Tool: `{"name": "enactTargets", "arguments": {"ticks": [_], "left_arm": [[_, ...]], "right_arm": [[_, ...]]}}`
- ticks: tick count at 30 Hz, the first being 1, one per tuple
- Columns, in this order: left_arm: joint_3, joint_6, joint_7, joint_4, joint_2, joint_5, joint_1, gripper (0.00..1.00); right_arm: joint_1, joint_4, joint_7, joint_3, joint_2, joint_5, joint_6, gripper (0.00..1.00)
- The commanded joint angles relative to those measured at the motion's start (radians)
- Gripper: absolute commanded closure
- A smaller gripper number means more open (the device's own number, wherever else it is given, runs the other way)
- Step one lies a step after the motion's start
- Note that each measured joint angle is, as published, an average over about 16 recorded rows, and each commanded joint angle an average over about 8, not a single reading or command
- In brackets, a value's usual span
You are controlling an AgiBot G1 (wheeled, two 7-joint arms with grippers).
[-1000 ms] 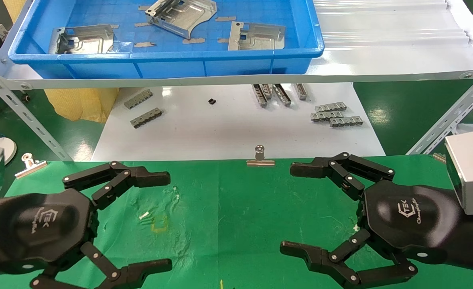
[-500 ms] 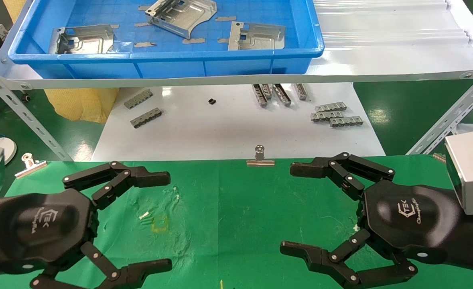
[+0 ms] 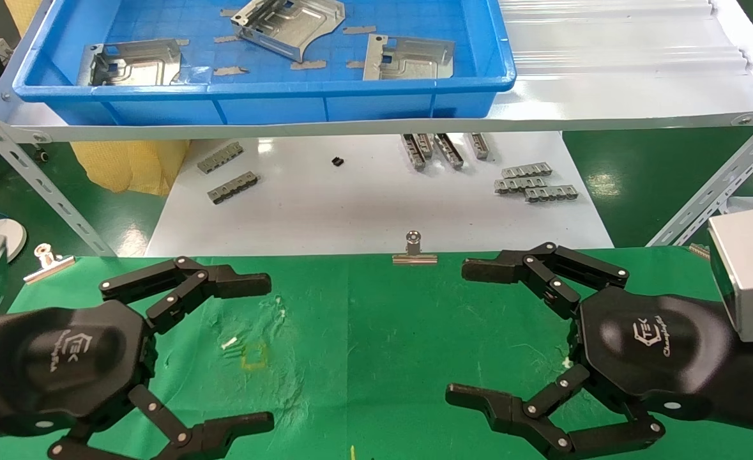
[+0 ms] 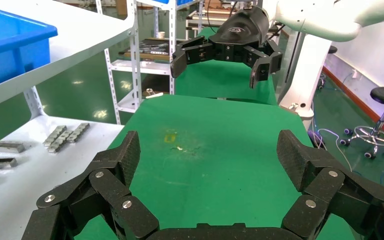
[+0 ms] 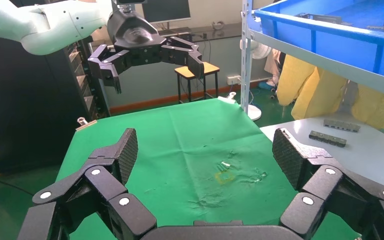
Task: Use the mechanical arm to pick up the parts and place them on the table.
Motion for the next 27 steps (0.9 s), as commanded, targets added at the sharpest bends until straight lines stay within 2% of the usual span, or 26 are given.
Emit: {"name": "enactTargets", "arguments": {"ticks": [1,4,12,27], "left_arm": [[0.000,0.000,0.000,0.000,0.000,0.000,0.000,0.00],[0.000,0.000,0.000,0.000,0.000,0.000,0.000,0.00],[0.000,0.000,0.000,0.000,0.000,0.000,0.000,0.00],[0.000,0.000,0.000,0.000,0.000,0.000,0.000,0.00]], "right_arm": [[0.000,0.000,0.000,0.000,0.000,0.000,0.000,0.00],[0.000,0.000,0.000,0.000,0.000,0.000,0.000,0.00],[0.000,0.000,0.000,0.000,0.000,0.000,0.000,1.00],[0.000,0.000,0.000,0.000,0.000,0.000,0.000,1.00]]}}
